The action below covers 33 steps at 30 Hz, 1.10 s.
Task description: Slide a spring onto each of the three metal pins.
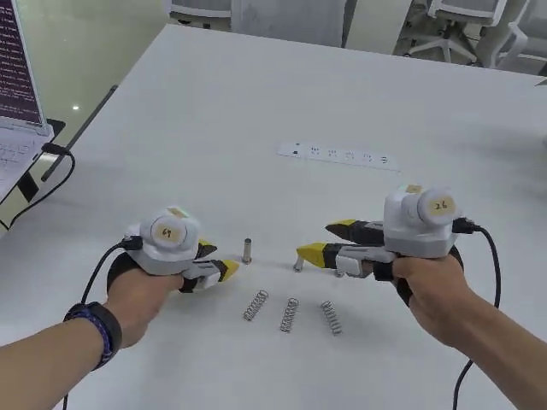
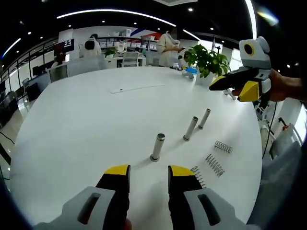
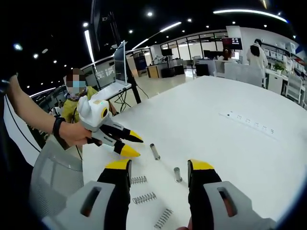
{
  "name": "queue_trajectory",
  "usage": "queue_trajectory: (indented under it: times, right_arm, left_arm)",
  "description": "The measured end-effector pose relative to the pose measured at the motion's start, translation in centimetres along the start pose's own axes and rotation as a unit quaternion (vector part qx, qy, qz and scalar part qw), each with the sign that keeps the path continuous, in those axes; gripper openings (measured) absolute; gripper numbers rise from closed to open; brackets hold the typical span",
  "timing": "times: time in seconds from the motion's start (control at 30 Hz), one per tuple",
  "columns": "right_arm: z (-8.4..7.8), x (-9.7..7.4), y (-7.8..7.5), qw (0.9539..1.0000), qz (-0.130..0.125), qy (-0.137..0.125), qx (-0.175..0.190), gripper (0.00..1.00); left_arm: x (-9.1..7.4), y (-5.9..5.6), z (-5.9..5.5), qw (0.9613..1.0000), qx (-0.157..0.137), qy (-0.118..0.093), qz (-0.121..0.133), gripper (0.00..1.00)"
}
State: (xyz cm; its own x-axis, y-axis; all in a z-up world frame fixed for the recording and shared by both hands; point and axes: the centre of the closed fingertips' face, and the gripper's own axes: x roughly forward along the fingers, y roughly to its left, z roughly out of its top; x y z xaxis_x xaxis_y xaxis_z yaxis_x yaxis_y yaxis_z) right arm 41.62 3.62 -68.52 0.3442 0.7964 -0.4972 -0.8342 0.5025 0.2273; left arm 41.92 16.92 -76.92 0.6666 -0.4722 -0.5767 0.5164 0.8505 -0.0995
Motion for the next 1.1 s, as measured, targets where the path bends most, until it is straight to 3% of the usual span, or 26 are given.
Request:
queue_trajectory:
  times: [0.37, 1.1]
  right_arm:
    - [-1.4, -1.7, -0.5, 0.9998, -0.014, 0.000, 0.014, 0.47]
    - [-4.0, -4.7, -0.5, 0.9988, -0.037, 0.001, 0.032, 0.50]
  left_arm:
    - [-2.8, -0.3, 0.8, 0.9999, 0.004, -0.016, 0.001, 0.28]
    - [-7.5, -0.9, 1.0, 0.9993, 0.013, -0.034, 0.002, 0.35]
